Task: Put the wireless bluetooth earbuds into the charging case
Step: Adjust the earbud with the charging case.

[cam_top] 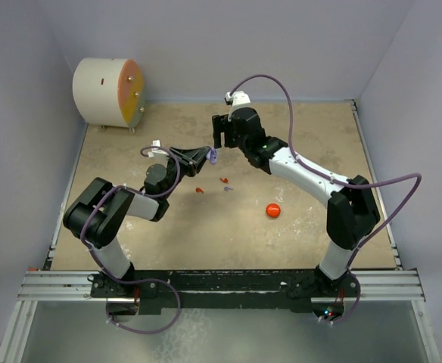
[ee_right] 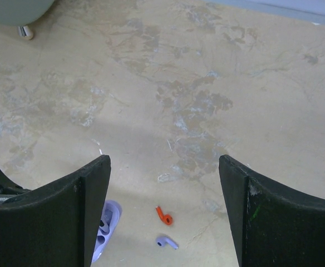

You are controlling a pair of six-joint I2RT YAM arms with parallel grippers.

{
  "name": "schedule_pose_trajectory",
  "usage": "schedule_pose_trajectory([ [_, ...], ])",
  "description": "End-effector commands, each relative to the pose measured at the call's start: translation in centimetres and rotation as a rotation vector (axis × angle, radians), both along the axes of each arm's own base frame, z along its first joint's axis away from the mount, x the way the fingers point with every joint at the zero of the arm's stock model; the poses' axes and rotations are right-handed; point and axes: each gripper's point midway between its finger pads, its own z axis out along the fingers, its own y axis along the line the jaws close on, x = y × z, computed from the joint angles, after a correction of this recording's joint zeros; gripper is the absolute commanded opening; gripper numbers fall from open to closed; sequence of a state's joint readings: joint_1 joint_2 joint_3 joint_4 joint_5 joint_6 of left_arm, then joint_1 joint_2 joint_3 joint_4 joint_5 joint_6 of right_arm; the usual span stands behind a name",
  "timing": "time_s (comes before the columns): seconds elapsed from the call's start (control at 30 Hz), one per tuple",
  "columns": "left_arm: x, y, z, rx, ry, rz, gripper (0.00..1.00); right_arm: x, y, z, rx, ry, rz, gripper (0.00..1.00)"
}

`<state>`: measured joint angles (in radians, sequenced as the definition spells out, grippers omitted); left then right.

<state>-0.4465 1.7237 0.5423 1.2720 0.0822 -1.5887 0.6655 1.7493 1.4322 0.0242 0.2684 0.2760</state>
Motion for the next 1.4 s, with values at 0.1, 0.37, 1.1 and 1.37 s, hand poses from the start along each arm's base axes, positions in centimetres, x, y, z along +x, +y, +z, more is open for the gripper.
schedule_pose_trajectory([
  [0.1, -0.2, -0.1, 4.1, -0.018, -0.148, -0.002, 0.00, 0.1, 0.3, 1.4, 0.018, -0.030, 0.015, 0.80],
  [0.37, -0.6, 0.0, 4.4, -0.056, -0.203, -0.008, 0.00, 0.0, 0.3, 1.0, 0.016, -0.031, 0.024, 0.80],
  [1.1, -0.5, -0.4, 4.4, -0.057, -0.221, -0.023, 0.00, -0.4, 1.0, 0.8, 0.011, -0.039, 0.063, 0.79],
  [1.37, -0.5, -0.4, 4.5, -0.054, -0.222, -0.023, 0.00, -0.9, 1.2, 0.5, 0.011, -0.034, 0.076, 0.79],
])
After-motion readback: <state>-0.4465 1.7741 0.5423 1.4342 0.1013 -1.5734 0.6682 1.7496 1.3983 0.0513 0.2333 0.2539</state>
